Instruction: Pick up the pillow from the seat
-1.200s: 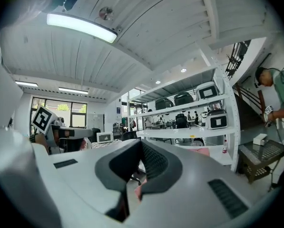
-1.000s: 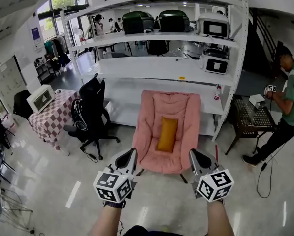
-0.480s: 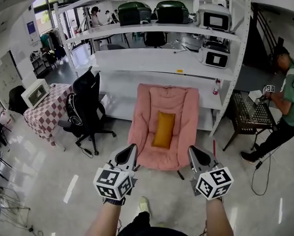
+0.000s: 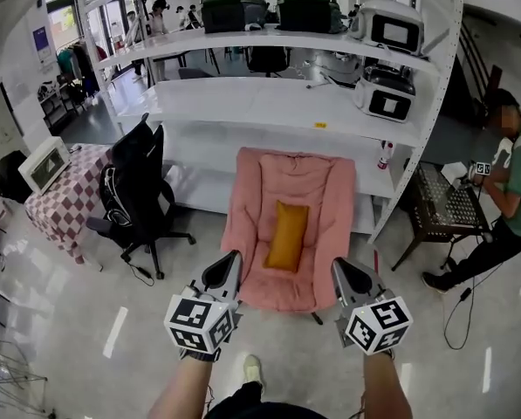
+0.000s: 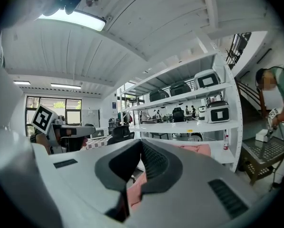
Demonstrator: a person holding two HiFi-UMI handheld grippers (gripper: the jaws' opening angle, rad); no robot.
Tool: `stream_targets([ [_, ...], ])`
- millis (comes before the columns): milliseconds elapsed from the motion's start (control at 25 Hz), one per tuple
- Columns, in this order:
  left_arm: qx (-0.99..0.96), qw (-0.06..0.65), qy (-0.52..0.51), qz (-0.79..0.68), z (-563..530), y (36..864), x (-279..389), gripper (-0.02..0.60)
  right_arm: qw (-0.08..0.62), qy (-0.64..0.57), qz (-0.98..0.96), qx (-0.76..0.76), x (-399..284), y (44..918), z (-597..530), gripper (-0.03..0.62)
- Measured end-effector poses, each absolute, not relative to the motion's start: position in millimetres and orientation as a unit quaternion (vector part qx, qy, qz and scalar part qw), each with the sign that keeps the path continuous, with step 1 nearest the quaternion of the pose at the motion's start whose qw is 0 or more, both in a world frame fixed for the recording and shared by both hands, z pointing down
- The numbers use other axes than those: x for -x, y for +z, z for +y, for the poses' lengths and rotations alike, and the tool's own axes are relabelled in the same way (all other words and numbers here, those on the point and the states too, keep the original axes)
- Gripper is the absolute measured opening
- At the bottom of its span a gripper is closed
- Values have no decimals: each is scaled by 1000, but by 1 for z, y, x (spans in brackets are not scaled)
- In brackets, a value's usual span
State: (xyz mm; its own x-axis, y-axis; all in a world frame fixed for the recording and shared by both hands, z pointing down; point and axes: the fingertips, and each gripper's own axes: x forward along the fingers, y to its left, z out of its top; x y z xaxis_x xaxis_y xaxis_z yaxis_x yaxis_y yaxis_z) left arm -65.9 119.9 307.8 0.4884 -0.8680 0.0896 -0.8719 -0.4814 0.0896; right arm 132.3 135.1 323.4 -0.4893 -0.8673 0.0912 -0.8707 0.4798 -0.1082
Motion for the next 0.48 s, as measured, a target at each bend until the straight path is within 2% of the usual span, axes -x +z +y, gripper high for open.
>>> stream_targets([
  [480,-874,66,23,-481,-8,322,96,3,20,77,-849,-522,-94,336,16,5],
])
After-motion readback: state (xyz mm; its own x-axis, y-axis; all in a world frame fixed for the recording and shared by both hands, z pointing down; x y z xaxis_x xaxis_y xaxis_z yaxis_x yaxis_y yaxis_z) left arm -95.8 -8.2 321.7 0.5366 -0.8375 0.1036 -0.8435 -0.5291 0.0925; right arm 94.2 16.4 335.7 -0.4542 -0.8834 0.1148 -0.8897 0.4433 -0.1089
